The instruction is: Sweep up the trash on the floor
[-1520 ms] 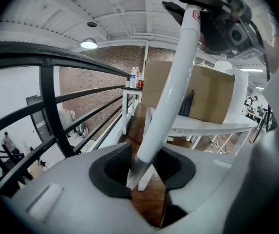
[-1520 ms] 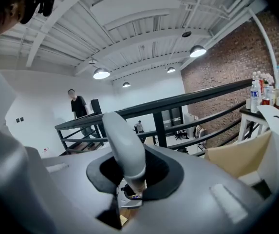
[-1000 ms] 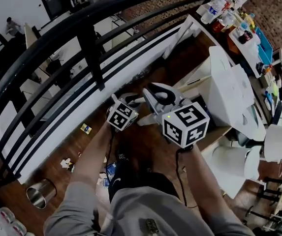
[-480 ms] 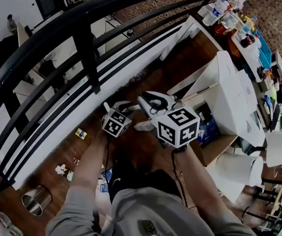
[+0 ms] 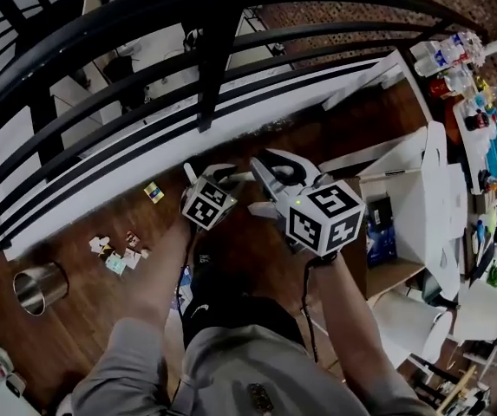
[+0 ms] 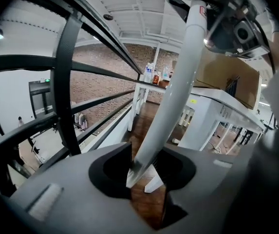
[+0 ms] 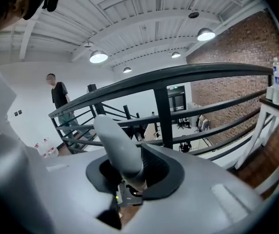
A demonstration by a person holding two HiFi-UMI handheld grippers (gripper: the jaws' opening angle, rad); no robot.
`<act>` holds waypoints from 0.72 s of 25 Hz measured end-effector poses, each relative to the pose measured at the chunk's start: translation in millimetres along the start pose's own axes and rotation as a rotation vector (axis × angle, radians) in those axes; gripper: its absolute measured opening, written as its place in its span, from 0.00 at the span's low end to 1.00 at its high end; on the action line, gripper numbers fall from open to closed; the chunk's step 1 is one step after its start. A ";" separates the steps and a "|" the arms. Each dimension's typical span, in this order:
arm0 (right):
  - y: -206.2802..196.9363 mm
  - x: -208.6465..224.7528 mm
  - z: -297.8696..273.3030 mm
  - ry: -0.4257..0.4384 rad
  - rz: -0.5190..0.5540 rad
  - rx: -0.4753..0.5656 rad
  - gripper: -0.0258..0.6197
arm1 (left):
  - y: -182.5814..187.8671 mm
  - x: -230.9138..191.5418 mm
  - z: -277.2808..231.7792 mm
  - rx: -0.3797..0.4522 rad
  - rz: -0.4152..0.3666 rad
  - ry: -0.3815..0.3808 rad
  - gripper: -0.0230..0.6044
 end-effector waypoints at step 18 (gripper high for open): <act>-51.1 -139.6 -20.4 0.363 0.045 -0.097 0.14 | -92.8 8.5 154.4 -0.031 0.140 0.340 0.24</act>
Point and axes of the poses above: the fingertips, and each gripper's own axes: z backward along the fingers, x to its right, y out of its top, the point moved 4 cm from there along z, backward along the fingers, and after that the axes turned 8 degrees about x, right-handed, at the moved point
